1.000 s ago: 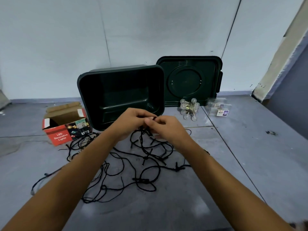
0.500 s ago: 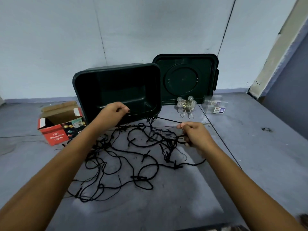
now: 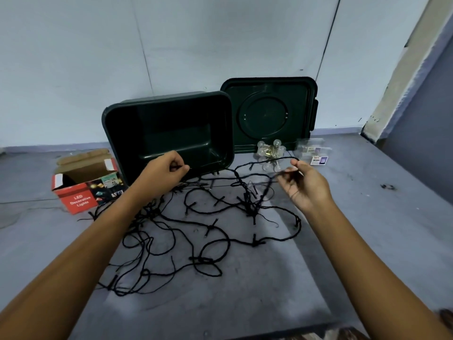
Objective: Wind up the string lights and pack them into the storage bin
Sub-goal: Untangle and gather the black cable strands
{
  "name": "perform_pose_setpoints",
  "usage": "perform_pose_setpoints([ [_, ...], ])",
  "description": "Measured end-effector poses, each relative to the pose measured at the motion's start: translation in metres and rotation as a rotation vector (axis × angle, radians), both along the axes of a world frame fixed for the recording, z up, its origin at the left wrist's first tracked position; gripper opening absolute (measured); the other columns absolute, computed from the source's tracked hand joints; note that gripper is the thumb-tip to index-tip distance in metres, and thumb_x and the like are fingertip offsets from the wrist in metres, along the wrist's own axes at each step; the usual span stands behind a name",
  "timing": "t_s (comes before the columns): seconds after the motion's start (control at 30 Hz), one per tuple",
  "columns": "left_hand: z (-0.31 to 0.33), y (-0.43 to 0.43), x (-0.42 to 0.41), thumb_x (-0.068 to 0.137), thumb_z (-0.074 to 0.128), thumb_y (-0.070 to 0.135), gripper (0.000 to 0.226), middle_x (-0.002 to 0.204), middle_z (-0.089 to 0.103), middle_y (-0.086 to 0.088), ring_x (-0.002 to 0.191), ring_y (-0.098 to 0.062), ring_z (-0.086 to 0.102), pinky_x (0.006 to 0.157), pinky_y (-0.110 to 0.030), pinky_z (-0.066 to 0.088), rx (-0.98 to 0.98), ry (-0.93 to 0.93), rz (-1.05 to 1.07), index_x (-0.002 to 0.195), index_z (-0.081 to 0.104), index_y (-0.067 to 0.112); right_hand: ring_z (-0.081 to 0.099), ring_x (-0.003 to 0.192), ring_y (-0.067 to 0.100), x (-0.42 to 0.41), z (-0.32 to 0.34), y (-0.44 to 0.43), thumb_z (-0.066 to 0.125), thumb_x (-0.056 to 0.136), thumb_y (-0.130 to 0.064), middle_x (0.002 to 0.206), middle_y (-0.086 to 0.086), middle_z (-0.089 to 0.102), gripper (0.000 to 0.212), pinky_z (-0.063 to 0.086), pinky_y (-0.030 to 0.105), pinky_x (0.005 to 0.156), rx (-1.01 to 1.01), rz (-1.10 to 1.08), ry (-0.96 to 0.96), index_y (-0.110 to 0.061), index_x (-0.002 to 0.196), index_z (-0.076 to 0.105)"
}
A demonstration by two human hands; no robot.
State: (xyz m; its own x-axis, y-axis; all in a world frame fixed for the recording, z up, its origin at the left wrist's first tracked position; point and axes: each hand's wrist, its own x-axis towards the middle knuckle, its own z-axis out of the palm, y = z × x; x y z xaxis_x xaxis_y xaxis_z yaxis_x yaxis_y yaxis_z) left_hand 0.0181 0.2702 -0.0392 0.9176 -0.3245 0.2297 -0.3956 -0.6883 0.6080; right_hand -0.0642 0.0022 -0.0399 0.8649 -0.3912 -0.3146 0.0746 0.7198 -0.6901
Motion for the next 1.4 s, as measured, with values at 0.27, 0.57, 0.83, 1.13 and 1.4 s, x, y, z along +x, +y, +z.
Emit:
perform_pose_setpoints([
  [0.27, -0.021, 0.032, 0.031, 0.102, 0.029, 0.022, 0.028, 0.065, 0.037, -0.002, 0.050, -0.011, 0.028, 0.032, -0.013, 0.023, -0.813, 0.324, 0.523, 0.074, 0.034, 0.019, 0.021, 0.027, 0.005, -0.001, -0.026, -0.039, 0.033, 0.095, -0.008, 0.042, -0.005, 0.030, 0.019, 0.014, 0.012, 0.030, -0.270, -0.122, 0.245, -0.015, 0.092, 0.050],
  [0.57, -0.045, 0.076, 0.048, 0.095, 0.031, 0.022, 0.011, 0.095, 0.055, -0.014, 0.082, -0.026, 0.056, 0.072, -0.038, 0.047, -0.886, 0.146, 0.857, 0.101, 0.035, 0.014, 0.027, 0.043, 0.013, 0.002, -0.043, -0.079, 0.021, 0.089, -0.004, 0.061, 0.002, 0.034, 0.033, 0.022, 0.014, 0.038, -0.321, -0.573, 0.391, -0.023, 0.071, 0.041],
  [0.83, -0.043, 0.086, 0.035, 0.099, 0.030, 0.016, 0.035, 0.125, 0.050, -0.026, 0.114, -0.037, 0.050, 0.095, -0.042, 0.039, -0.549, 0.064, 0.916, 0.125, 0.034, -0.006, 0.036, 0.054, 0.014, 0.013, -0.066, -0.091, 0.025, 0.089, -0.010, 0.083, 0.008, 0.047, 0.029, 0.031, 0.029, 0.050, -0.504, -0.663, 0.495, -0.023, 0.069, 0.040],
  [1.13, -0.045, 0.085, 0.017, 0.093, 0.046, 0.020, 0.027, 0.106, 0.059, -0.030, 0.100, -0.044, 0.055, 0.079, -0.043, 0.042, 0.110, 0.067, 0.649, 0.101, 0.054, -0.004, 0.040, 0.057, 0.017, 0.016, -0.075, -0.080, 0.030, 0.096, -0.022, 0.077, 0.006, 0.049, 0.019, 0.032, 0.026, 0.049, -0.701, -0.549, 0.455, -0.020, 0.090, 0.049],
  [1.4, -0.049, 0.039, 0.000, 0.081, 0.056, 0.004, 0.036, 0.115, 0.054, -0.026, 0.108, -0.044, 0.049, 0.089, -0.055, 0.039, 0.542, -0.292, 0.375, 0.116, 0.055, -0.002, 0.036, 0.054, 0.015, 0.019, -0.081, -0.072, 0.030, 0.096, -0.024, 0.072, 0.002, 0.044, 0.021, 0.028, 0.024, 0.049, -0.744, -0.483, 0.408, -0.024, 0.085, 0.049],
])
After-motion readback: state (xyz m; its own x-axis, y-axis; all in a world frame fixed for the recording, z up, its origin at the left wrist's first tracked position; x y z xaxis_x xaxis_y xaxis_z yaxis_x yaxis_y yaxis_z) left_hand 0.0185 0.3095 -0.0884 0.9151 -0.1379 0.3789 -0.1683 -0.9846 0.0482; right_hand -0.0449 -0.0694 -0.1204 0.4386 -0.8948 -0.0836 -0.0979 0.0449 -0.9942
